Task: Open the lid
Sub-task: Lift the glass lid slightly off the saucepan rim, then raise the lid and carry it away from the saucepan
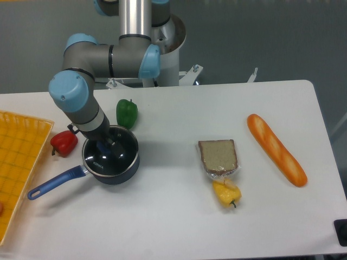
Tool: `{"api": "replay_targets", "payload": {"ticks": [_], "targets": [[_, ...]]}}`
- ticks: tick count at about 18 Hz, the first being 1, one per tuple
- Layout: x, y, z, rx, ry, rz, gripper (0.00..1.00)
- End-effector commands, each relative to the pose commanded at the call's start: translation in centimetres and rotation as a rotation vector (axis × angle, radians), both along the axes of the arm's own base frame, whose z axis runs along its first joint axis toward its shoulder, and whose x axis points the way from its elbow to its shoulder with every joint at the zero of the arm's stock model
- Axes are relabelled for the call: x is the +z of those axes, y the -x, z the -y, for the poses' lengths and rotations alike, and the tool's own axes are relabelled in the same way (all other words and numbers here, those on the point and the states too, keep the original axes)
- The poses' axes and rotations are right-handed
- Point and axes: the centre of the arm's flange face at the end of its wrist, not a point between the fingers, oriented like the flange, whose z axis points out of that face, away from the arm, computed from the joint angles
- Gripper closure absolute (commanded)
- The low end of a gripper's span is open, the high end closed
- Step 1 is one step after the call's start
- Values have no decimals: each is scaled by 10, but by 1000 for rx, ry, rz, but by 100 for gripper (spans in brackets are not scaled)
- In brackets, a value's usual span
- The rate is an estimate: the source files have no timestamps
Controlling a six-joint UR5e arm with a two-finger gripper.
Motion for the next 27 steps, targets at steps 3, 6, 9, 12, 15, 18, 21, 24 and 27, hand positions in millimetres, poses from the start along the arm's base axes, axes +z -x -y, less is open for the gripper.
{"api": "replay_targets", "payload": {"ticks": [3, 6, 9, 12, 15, 18, 21, 24, 27], "targets": [[2, -1, -1, -2, -3, -1, 33], [3, 0, -1, -3, -1, -2, 36], [4, 0, -1, -3, -3, -5, 38], [10, 1, -5, -6, -15, -7, 38], [16, 4, -7, -11, -18, -12, 38], [29, 10, -8, -11, -39, -23, 38], [47, 18, -14, -15, -73, -40, 41], [57, 29, -13, -33, -86, -47, 41], [73, 40, -7, -61, -61, -32, 41]]}}
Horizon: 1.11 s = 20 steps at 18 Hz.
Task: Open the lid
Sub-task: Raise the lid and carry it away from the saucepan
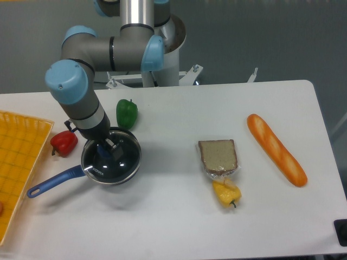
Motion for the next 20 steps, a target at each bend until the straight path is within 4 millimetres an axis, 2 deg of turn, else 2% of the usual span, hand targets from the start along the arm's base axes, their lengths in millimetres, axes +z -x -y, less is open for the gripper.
{"api": "replay_targets", "payload": {"ticks": [2, 6, 11, 15, 20], "targets": [[15, 12, 3, -30, 11, 25, 41], [45, 42, 20, -78, -17, 28, 41], [65, 73, 46, -152, -28, 59, 41], [77, 86, 63, -204, -11, 70, 41], [80, 89, 67, -207, -12, 70, 41]]}}
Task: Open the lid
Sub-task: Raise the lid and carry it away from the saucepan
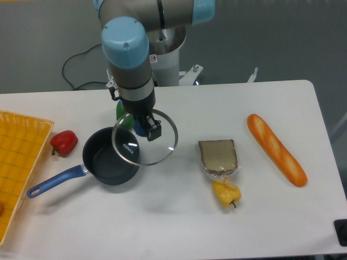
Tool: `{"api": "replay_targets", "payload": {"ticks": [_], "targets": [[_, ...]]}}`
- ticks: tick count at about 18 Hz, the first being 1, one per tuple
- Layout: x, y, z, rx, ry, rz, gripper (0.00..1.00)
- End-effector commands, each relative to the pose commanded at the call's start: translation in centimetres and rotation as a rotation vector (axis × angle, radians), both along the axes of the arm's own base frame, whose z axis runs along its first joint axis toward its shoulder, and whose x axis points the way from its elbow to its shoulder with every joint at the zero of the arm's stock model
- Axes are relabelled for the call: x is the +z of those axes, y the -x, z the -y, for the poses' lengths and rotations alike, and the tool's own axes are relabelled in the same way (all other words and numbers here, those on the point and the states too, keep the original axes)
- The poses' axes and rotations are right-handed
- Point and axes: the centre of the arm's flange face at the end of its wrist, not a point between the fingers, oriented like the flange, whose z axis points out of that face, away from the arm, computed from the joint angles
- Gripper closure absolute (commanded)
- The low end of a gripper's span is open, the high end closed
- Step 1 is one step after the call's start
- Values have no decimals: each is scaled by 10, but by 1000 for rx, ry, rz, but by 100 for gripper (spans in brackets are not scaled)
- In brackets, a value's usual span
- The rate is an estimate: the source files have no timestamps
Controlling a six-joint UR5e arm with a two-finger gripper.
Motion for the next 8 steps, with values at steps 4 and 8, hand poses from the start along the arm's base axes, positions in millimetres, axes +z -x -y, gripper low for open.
{"api": "replay_targets", "payload": {"ticks": [4, 8], "targets": [[2, 4, 4, 13, -11, 12, 41], [5, 9, 14, 34, -23, 25, 41]]}}
